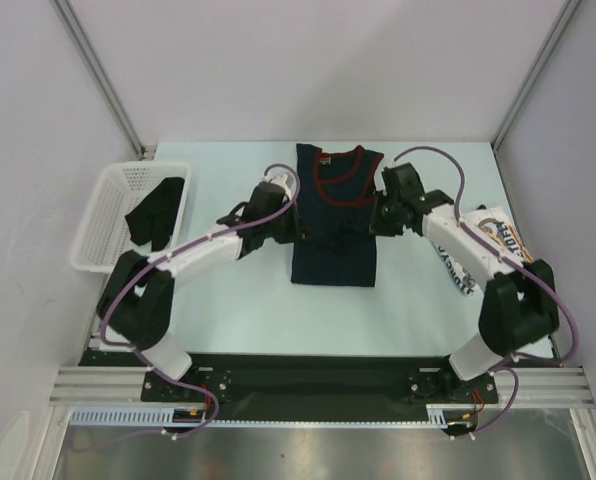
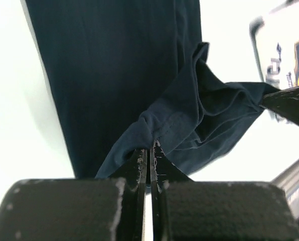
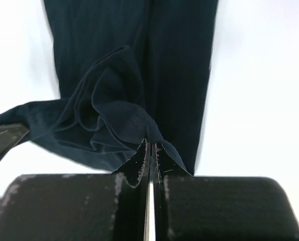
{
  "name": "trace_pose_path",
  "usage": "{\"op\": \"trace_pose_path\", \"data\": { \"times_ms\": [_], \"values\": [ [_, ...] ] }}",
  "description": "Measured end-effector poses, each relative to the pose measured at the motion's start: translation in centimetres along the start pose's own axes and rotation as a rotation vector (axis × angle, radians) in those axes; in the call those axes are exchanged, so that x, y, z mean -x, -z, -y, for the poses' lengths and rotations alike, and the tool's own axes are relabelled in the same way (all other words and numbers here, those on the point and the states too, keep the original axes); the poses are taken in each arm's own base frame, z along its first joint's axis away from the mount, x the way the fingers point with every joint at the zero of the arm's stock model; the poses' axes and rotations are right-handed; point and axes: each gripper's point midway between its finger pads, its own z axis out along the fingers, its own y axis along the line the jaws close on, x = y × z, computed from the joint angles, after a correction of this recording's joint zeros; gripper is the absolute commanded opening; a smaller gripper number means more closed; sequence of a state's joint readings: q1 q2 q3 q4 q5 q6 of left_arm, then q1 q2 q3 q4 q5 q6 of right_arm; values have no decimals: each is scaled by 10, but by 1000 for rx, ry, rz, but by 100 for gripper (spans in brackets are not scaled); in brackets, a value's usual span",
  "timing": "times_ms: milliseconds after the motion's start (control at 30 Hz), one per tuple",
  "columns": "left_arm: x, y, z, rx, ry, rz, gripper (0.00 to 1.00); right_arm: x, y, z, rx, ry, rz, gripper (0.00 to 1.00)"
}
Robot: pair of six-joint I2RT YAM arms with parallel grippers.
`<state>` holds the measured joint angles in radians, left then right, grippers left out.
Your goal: Fold and stack the tank tops
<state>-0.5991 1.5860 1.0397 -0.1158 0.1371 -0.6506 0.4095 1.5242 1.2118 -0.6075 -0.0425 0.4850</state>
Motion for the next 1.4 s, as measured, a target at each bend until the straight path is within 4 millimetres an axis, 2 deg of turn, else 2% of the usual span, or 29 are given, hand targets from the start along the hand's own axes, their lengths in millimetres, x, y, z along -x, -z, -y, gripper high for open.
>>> {"op": "trace_pose_path", "data": {
  "times_ms": [100,200,400,567,867,1000,1100,1200,1333,1367,1400],
  "values": [
    [29,-23,-6,31,1,7,0,27,-25,7,-29,-9,-1,0],
    [50,-40,-15,53,9,7,0,42,-46,14,-54,-20,-13,0],
    [64,-58,-34,71,29,-7,0,71,-70,14,-60,-26,-14,0],
    [80,-58,-33,66,18,16,0,84,-74,10,-48,-23,-1,0],
    [104,-54,-21,25,11,58,0,102,-66,13,-47,-36,30,0],
    [117,-63,-22,10,14,73,0,111,-69,19,-51,-47,39,0],
    [119,-77,-33,12,25,70,0,113,-81,27,-61,-61,32,0],
    [118,-100,-49,12,45,48,5,110,-105,39,-60,-86,0,2],
    [100,-132,-78,18,97,-9,8,96,-141,56,-85,-116,-54,14],
    [93,-139,-86,22,111,-28,9,91,-148,60,-94,-121,-70,20],
    [86,-145,-91,26,120,-46,23,86,-153,63,-101,-126,-83,25]
  ]
}}
